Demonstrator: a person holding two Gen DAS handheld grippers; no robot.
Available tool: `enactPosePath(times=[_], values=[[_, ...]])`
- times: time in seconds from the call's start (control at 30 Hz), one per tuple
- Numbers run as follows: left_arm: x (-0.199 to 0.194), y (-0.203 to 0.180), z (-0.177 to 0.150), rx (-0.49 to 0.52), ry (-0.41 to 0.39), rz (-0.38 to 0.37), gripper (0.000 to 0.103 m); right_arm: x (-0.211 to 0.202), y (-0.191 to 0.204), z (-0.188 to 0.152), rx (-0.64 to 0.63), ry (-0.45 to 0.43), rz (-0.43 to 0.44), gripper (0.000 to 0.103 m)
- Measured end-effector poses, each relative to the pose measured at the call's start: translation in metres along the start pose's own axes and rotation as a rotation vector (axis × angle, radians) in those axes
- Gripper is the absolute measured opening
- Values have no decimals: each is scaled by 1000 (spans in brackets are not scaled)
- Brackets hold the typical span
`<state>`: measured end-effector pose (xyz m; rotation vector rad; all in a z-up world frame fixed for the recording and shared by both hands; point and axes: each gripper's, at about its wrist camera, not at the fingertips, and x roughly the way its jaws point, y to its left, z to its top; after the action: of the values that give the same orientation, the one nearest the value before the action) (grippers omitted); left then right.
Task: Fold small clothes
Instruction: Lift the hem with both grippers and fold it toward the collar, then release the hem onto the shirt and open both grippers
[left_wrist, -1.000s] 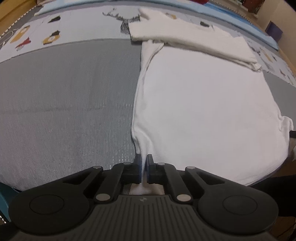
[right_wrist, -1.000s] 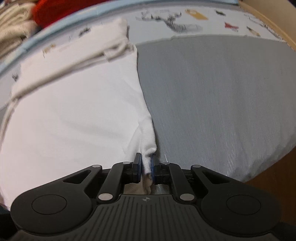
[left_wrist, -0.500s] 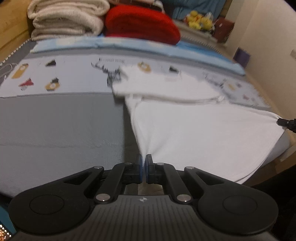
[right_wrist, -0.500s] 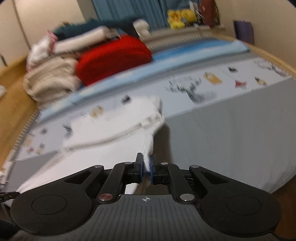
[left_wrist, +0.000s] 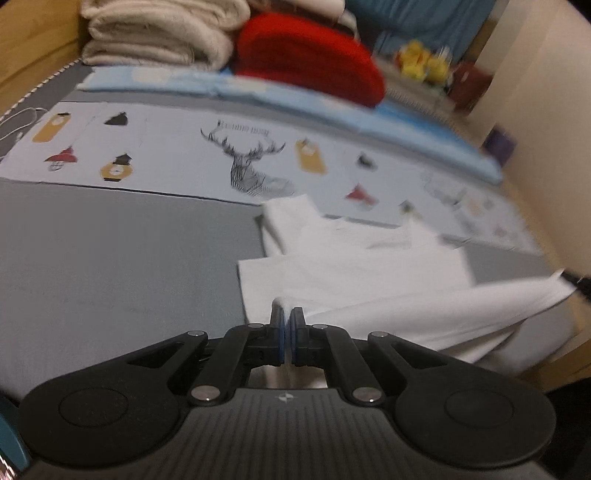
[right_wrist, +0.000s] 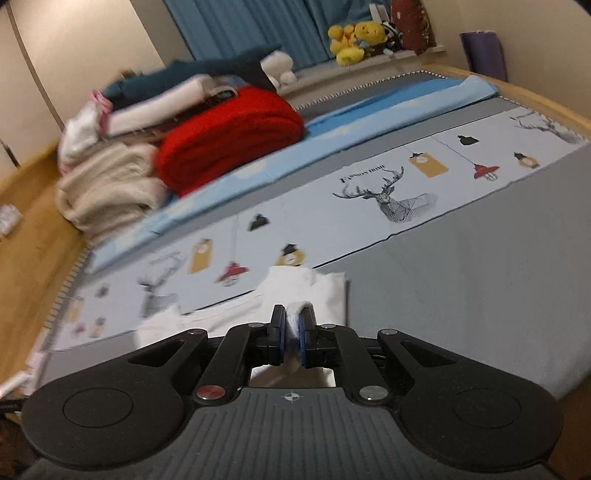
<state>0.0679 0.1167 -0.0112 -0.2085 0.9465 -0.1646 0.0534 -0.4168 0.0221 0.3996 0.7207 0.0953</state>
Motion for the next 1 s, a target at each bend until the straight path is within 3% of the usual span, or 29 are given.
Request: enactPosePath(times=[0.17, 0.27, 0.3, 0.33, 0.47, 0.6, 0.77, 0.9, 1.0], values=[[92, 1, 36, 97, 74, 62, 3, 95, -18, 17, -46, 98, -76, 6], [133, 16, 46, 2, 167, 95, 3, 136, -25, 3, -54, 129, -94, 7], [139, 18, 52, -19, 158, 87, 3, 151, -26, -3, -65, 170, -127, 7], [144, 18, 58, -24, 149, 76, 3, 160, -25, -3, -72, 202, -168, 7], [175, 27, 67, -14, 207, 106, 4, 187, -23, 11, -63, 183, -151, 7], [179, 46, 71, -48, 209, 126, 5, 201, -21, 12, -83, 228, -161, 7], [165, 57, 64, -114, 191, 151, 9, 193, -22, 10, -79, 200, -210, 12], [142, 47, 55, -88, 134, 161, 36, 164, -23, 8, -50, 76, -287, 16], [127, 48, 47, -98, 117, 173, 38, 149, -31, 5, -9, 51, -287, 16]])
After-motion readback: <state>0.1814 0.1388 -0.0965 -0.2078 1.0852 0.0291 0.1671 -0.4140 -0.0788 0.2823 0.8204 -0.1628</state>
